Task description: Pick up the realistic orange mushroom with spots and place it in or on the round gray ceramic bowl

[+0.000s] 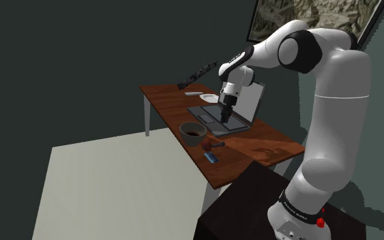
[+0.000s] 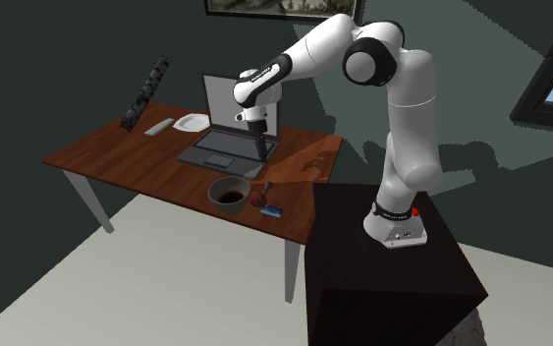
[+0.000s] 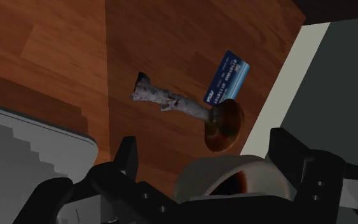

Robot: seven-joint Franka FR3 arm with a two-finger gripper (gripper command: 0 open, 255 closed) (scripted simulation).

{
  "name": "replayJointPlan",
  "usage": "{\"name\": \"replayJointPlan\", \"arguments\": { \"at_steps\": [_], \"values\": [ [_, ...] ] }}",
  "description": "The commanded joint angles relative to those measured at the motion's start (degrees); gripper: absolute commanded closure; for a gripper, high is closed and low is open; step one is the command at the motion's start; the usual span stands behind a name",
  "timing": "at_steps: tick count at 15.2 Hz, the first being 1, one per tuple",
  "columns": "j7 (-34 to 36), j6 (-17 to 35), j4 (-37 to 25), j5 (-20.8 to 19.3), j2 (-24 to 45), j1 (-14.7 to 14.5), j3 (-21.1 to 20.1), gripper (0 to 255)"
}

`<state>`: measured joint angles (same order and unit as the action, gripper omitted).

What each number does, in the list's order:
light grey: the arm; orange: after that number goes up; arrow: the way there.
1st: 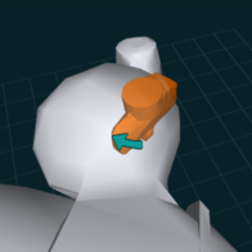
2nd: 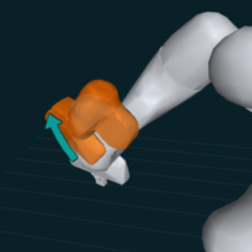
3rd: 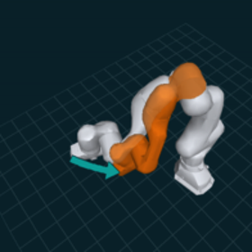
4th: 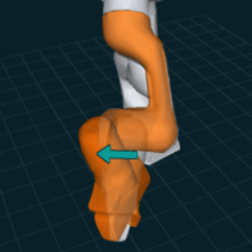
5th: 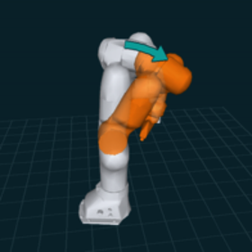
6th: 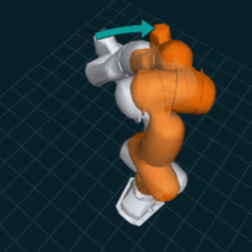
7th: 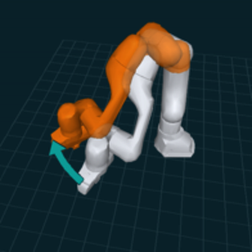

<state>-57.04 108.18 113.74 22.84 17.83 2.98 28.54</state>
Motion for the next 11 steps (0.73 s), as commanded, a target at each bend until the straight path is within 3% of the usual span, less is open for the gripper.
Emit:
{"name": "replayJointPlan", "arguments": {
  "at_steps": [1, 11],
  "values": [
    [-1.0, 1.1, 0.5, 0.9, 1.3, 0.2, -0.4, 0],
    [-1.9, 4.9, 3.4, 2.3, 2.5, -0.2, -1.2, 0]
  ]
}}
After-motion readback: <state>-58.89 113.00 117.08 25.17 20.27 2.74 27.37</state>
